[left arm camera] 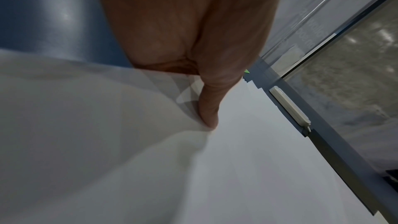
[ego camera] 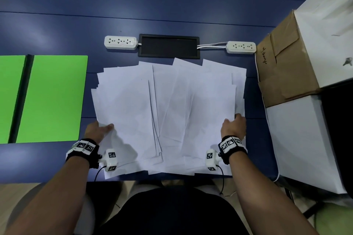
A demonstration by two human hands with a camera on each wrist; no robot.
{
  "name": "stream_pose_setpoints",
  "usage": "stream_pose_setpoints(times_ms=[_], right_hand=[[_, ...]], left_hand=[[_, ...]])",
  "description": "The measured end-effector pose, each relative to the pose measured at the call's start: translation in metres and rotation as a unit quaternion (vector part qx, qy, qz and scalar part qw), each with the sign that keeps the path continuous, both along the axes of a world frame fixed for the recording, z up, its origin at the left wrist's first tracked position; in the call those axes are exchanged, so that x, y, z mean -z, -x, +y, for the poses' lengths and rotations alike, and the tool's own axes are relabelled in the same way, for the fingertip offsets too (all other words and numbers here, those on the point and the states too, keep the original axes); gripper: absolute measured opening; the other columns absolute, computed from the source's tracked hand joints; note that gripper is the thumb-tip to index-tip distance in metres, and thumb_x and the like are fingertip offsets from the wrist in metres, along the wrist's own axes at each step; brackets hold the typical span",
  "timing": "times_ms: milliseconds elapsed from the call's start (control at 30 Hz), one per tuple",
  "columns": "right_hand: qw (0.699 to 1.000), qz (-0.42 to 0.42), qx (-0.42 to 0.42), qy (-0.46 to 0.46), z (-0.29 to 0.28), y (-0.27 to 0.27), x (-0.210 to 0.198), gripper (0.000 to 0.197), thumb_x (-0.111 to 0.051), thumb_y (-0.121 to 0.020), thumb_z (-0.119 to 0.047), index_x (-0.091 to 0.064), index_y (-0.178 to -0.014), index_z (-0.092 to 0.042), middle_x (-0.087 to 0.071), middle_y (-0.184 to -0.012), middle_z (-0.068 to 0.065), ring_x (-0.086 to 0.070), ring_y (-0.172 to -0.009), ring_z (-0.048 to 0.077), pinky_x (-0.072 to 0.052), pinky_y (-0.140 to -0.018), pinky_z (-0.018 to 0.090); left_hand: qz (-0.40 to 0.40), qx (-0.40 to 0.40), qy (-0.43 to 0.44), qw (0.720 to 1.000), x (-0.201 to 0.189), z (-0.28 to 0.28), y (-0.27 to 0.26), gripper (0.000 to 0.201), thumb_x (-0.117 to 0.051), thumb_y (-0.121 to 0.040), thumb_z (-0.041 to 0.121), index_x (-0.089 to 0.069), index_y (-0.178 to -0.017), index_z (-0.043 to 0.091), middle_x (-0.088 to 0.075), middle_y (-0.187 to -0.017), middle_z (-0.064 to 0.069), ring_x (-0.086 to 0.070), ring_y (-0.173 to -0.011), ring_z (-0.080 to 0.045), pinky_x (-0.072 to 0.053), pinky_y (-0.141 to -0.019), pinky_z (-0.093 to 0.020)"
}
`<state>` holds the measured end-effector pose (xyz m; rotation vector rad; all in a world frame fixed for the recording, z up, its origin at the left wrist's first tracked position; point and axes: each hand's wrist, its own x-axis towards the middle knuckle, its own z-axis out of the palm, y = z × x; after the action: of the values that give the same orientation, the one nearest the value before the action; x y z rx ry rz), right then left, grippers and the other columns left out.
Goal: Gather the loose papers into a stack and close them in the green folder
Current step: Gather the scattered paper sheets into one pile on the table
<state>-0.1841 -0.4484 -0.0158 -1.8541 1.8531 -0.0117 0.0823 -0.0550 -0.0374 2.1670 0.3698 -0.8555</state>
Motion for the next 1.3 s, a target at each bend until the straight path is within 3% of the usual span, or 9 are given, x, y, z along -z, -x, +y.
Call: stream_pose_setpoints(times_ms=[167,300,400,600,733,967,1133,1233,1300], right_hand=[[0.997,-0.065,0.045,0.004,-0.010,0.011,-0.010,0.028,-0.058,-0.094,-0.007,-0.051,-0.121,-0.012,-0.068,-0.118,0.015,-0.067,-0.104,0.038,-0.055,-0.080,0.041],[0.994,-0.094,0.048,-0.035,-0.017,0.017,-0.013,0.052,-0.066,-0.091,-0.008,-0.047,-0.140,-0.010,-0.060,-0.136,0.018,-0.061,-0.121,0.041,-0.052,-0.096,0.046],[0.991,-0.111,0.025,-0.067,-0.023,0.021,-0.009,0.039,-0.066,-0.090,-0.010,-0.062,-0.129,-0.005,-0.067,-0.128,0.016,-0.062,-0.119,0.039,-0.050,-0.097,0.041],[0.990,-0.132,0.011,-0.057,-0.043,0.032,-0.014,0.042,-0.070,-0.089,-0.012,-0.060,-0.129,-0.001,-0.066,-0.126,0.020,-0.063,-0.117,0.038,-0.051,-0.100,0.044],[0.982,-0.188,0.023,-0.023,-0.063,0.042,-0.033,0.038,-0.071,-0.089,-0.011,-0.064,-0.124,0.003,-0.068,-0.122,0.021,-0.066,-0.112,0.035,-0.049,-0.092,0.034],[0.931,-0.359,0.050,-0.028,-0.068,0.038,-0.073,0.033,-0.070,-0.089,-0.003,-0.066,-0.121,-0.012,-0.069,-0.103,-0.004,-0.066,-0.088,0.009,-0.051,-0.082,0.017],[0.903,-0.415,0.090,-0.061,-0.058,0.014,-0.071,0.027,-0.075,-0.085,-0.004,-0.070,-0.111,-0.006,-0.071,-0.099,-0.001,-0.069,-0.091,0.019,-0.056,-0.076,0.024],[0.898,-0.423,0.082,-0.094,-0.037,-0.007,-0.066,0.019,-0.075,-0.085,-0.002,-0.070,-0.097,-0.015,-0.073,-0.094,-0.006,-0.070,-0.080,0.009,-0.057,-0.068,0.020],[0.893,-0.426,0.080,-0.121,-0.019,-0.024,-0.058,0.018,-0.076,-0.083,-0.002,-0.069,-0.090,-0.018,-0.075,-0.088,-0.009,-0.072,-0.078,0.007,-0.059,-0.075,0.027]], left_hand=[[-0.005,0.006,-0.004,1.000,0.000,-0.001,0.000,0.032,-0.077,-0.090,0.018,-0.070,-0.115,-0.002,-0.073,-0.110,-0.023,-0.069,-0.099,-0.039,-0.054,-0.089,-0.045],[-0.003,0.011,-0.014,1.000,-0.001,-0.002,-0.002,0.037,-0.078,-0.090,0.018,-0.069,-0.118,-0.004,-0.072,-0.112,-0.024,-0.069,-0.102,-0.041,-0.054,-0.090,-0.047],[-0.005,0.011,-0.018,1.000,-0.001,0.000,-0.002,0.035,-0.078,-0.089,0.019,-0.070,-0.116,-0.002,-0.073,-0.111,-0.023,-0.070,-0.099,-0.038,-0.055,-0.090,-0.048],[-0.004,0.020,-0.012,1.000,-0.004,-0.002,0.000,0.035,-0.076,-0.091,0.018,-0.069,-0.119,-0.003,-0.073,-0.112,-0.024,-0.069,-0.100,-0.039,-0.053,-0.088,-0.044],[-0.005,0.021,-0.017,1.000,-0.006,-0.001,-0.001,0.037,-0.077,-0.091,0.019,-0.070,-0.119,-0.003,-0.073,-0.113,-0.023,-0.069,-0.103,-0.040,-0.055,-0.091,-0.046],[0.002,0.022,-0.018,1.000,-0.009,-0.002,0.000,0.036,-0.077,-0.091,0.021,-0.070,-0.117,-0.003,-0.072,-0.109,-0.021,-0.069,-0.101,-0.039,-0.055,-0.093,-0.050],[0.012,0.023,-0.020,0.999,-0.009,0.002,0.000,0.038,-0.080,-0.086,0.024,-0.072,-0.116,0.001,-0.075,-0.110,-0.021,-0.072,-0.098,-0.039,-0.057,-0.094,-0.059],[0.020,0.006,0.002,1.000,-0.017,-0.003,0.002,0.039,-0.077,-0.089,0.024,-0.070,-0.119,0.000,-0.075,-0.113,-0.021,-0.071,-0.100,-0.039,-0.057,-0.093,-0.056],[0.028,0.005,0.005,1.000,-0.023,-0.008,0.001,0.052,-0.069,-0.094,0.042,-0.068,-0.120,-0.003,-0.072,-0.115,-0.022,-0.070,-0.099,-0.038,-0.057,-0.088,-0.052]])
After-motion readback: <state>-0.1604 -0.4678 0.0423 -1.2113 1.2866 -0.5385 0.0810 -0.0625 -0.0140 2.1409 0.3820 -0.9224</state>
